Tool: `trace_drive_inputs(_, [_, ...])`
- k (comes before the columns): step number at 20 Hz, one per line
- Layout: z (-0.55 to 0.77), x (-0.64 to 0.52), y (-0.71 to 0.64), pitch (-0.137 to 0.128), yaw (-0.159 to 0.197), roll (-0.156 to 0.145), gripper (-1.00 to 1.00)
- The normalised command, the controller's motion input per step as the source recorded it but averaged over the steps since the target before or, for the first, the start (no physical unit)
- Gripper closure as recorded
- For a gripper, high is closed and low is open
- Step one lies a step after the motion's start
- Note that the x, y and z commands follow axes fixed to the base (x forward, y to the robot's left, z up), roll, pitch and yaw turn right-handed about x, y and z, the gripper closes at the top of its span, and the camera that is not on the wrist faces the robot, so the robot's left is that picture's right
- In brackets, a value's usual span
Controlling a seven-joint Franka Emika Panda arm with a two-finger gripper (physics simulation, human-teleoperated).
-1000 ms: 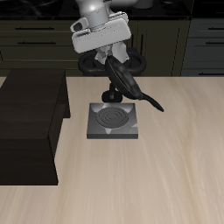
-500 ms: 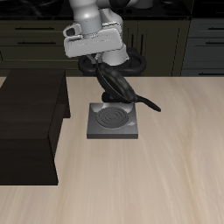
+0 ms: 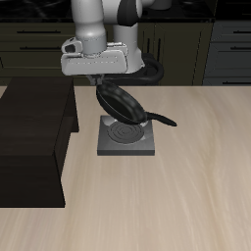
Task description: Place the frypan on the flat stove
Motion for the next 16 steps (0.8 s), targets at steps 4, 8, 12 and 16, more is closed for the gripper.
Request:
trace_drive_inputs(4, [-0.42,0.21,-0.09,0.128,-0.01,-0.013,1.0])
trace_drive_inputs(8, [-0.16,-0.15,0.16,0.062,-0.02,0.044,-1.0])
trace_drive_inputs(12, [-0.03,-0.19,0.28,0.025,0.017,0.066,-1.0])
trace_drive_inputs(16, [0.12,-0.21,0.24,-0.016,0.026,0.081,-1.0])
